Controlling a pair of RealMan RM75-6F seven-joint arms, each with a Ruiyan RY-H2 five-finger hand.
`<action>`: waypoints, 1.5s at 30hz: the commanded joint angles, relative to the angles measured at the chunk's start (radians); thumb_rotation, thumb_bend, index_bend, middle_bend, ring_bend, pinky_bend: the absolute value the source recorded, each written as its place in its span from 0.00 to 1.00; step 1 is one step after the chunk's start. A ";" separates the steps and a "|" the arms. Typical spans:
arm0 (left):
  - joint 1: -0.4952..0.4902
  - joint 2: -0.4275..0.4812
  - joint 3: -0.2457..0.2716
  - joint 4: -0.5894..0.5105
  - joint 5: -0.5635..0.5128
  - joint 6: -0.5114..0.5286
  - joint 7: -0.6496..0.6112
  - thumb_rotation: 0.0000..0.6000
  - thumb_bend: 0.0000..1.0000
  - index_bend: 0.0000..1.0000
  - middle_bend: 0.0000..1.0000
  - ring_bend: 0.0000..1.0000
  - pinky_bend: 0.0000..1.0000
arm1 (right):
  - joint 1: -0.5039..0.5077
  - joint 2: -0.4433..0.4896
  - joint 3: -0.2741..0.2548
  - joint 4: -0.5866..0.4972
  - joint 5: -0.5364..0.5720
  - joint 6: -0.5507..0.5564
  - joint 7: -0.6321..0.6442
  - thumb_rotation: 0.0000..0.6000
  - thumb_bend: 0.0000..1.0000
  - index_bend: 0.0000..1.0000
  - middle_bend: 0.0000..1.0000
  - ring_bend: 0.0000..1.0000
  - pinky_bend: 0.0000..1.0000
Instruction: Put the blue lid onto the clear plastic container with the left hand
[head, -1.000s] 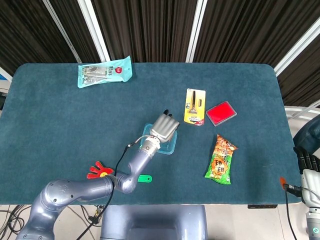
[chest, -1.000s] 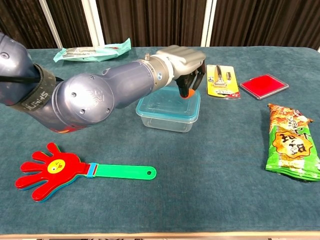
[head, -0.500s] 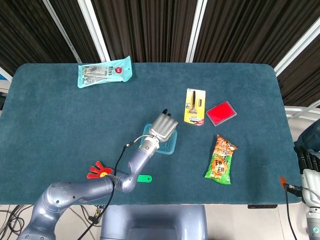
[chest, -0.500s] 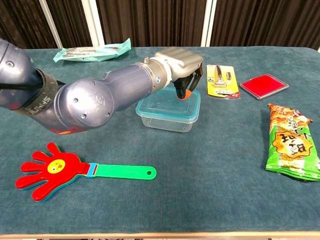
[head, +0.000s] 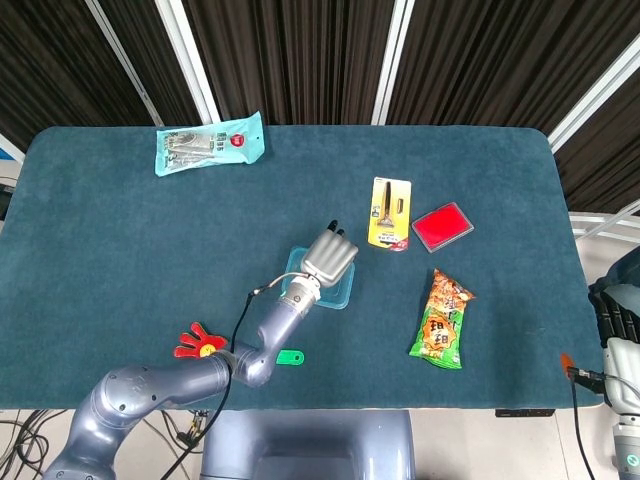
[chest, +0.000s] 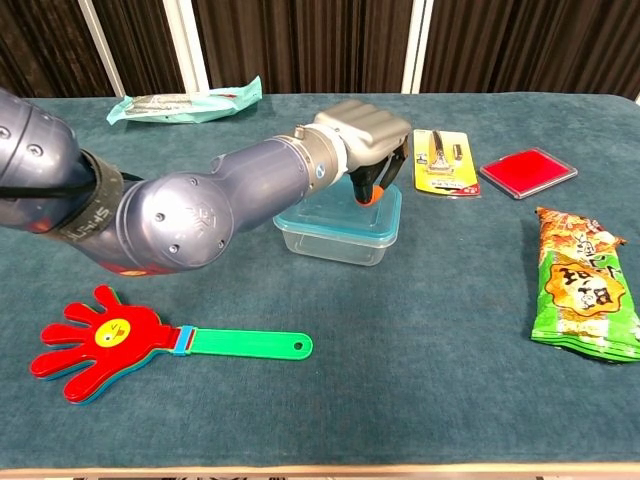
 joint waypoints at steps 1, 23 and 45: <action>0.001 -0.005 0.003 0.009 0.008 0.002 0.008 1.00 0.56 0.66 0.55 0.32 0.19 | 0.002 0.002 0.002 -0.003 0.003 -0.001 -0.002 1.00 0.34 0.00 0.01 0.00 0.00; 0.014 -0.039 0.002 0.065 0.035 -0.030 0.029 1.00 0.56 0.66 0.54 0.32 0.19 | -0.003 -0.002 -0.002 0.005 -0.003 0.004 0.001 1.00 0.34 0.00 0.01 0.00 0.00; 0.033 -0.051 0.005 0.075 0.067 -0.043 0.043 1.00 0.56 0.66 0.54 0.32 0.19 | -0.003 -0.002 0.001 -0.001 -0.001 0.009 -0.006 1.00 0.34 0.00 0.01 0.00 0.00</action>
